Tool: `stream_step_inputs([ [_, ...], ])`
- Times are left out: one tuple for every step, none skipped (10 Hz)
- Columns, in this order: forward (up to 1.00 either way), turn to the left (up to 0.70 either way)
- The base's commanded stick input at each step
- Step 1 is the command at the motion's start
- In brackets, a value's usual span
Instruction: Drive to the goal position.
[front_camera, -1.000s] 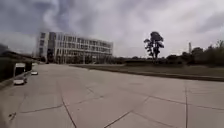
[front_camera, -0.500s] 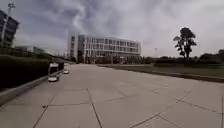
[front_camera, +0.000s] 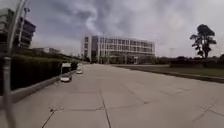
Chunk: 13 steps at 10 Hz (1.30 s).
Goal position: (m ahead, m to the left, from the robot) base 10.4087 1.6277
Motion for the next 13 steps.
stream_step_inputs([
  [0.7, -0.27],
  [0.7, -0.27],
  [0.7, -0.27],
  [0.7, -0.27],
  [0.7, -0.27],
  [0.7, -0.27],
  [0.7, -0.27],
  [0.7, -0.08],
  [0.7, 0.0],
  [0.7, 0.0],
  [0.7, 0.0],
  [0.7, 0.0],
  [0.7, 0.0],
])
